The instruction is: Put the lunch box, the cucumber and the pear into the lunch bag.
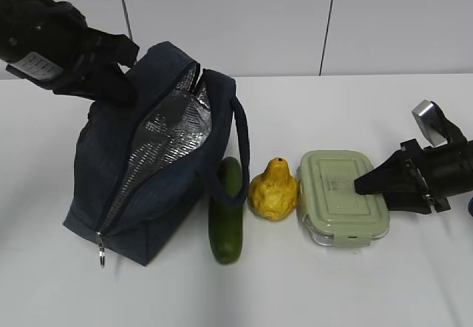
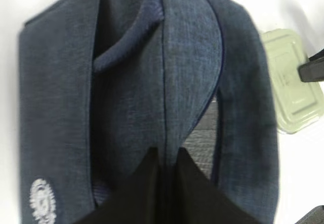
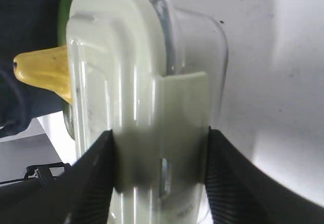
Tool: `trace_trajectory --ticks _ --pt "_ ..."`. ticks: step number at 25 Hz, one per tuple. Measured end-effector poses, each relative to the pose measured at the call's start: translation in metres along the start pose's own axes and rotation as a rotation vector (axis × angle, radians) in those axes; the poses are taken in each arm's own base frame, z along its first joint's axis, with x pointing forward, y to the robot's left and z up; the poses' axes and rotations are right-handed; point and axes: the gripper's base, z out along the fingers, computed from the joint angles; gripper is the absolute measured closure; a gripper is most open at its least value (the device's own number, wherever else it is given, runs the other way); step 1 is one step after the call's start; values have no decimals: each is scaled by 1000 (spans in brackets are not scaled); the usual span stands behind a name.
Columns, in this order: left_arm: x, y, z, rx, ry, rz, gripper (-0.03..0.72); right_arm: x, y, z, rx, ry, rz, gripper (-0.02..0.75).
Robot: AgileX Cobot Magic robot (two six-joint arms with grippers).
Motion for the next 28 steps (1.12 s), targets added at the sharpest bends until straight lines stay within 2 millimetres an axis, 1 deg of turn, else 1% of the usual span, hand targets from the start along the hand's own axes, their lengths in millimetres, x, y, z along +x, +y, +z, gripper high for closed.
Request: trace_trajectory --ticks 8,13,28 --pt "0 1 0 -14 2 7 687 -1 2 -2 8 -8 -15 354" --pt "0 1 0 -14 2 7 687 -5 14 -10 15 -31 -55 354" --pt "0 1 0 -15 2 7 687 -8 31 -20 23 -65 -107 355"
